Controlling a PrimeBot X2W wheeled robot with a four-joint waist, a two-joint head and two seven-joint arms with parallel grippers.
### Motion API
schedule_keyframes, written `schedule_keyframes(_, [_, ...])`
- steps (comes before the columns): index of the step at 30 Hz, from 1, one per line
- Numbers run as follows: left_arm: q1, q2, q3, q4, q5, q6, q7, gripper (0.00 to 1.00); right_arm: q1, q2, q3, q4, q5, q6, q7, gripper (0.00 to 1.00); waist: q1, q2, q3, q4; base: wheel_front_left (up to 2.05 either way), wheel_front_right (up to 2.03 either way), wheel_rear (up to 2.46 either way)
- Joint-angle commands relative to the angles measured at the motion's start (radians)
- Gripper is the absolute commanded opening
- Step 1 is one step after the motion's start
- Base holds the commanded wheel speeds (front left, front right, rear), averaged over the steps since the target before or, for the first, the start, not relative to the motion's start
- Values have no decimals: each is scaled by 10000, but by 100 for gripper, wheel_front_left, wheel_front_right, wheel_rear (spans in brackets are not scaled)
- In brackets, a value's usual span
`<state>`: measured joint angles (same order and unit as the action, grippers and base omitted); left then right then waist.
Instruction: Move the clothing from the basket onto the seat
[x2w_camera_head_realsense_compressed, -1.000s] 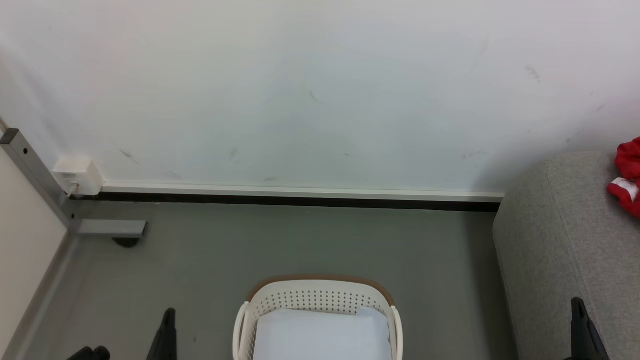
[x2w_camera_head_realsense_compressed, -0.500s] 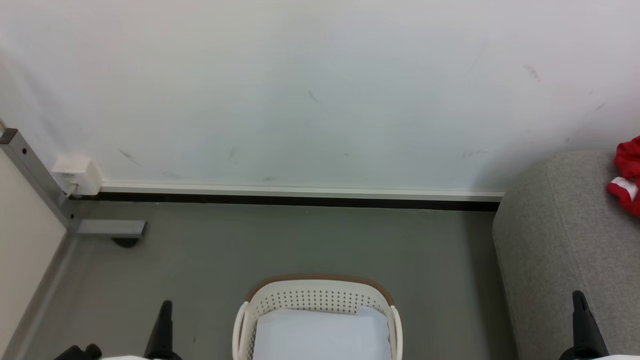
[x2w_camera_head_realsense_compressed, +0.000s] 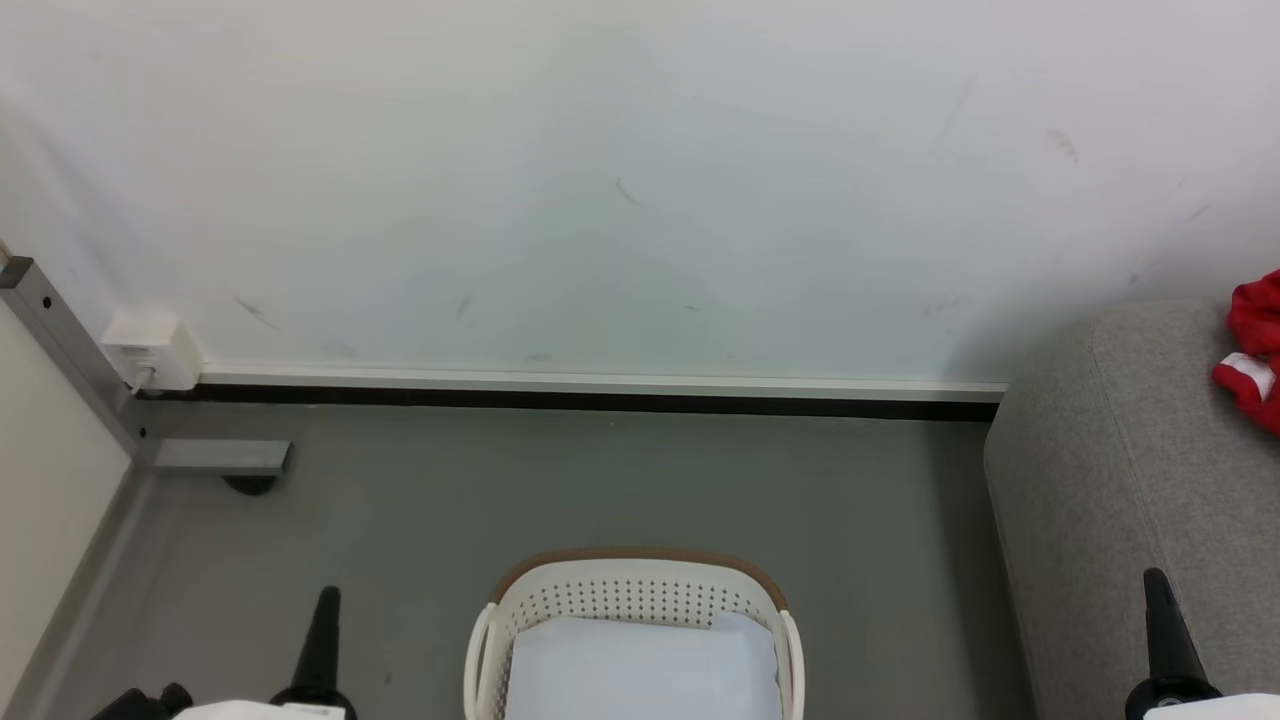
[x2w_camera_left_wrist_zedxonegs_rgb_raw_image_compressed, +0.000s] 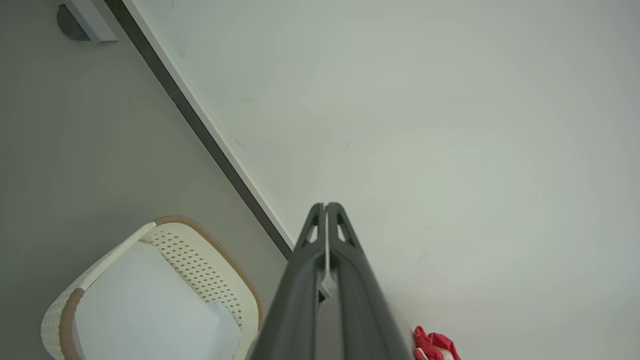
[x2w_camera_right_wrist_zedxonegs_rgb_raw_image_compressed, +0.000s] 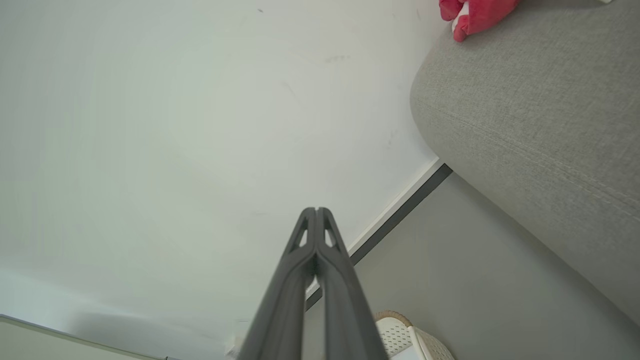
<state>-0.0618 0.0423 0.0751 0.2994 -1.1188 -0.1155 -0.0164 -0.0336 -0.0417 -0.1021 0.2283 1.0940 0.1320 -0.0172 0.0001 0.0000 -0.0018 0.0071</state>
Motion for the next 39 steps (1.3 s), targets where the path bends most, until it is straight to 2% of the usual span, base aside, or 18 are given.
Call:
schedule_keyframes(1, [-196, 85, 58, -137, -325, -82, 83, 0, -186, -103, -39, -29, 319, -13, 91, 0, 0, 0, 1, -2, 0, 0, 0])
schedule_keyframes(39, [-414, 109, 313, -432, -3497, -149, 953, 0, -622, -119, -111, 112, 3666, -19, 953, 0, -1, 0, 31, -45, 0, 0, 0])
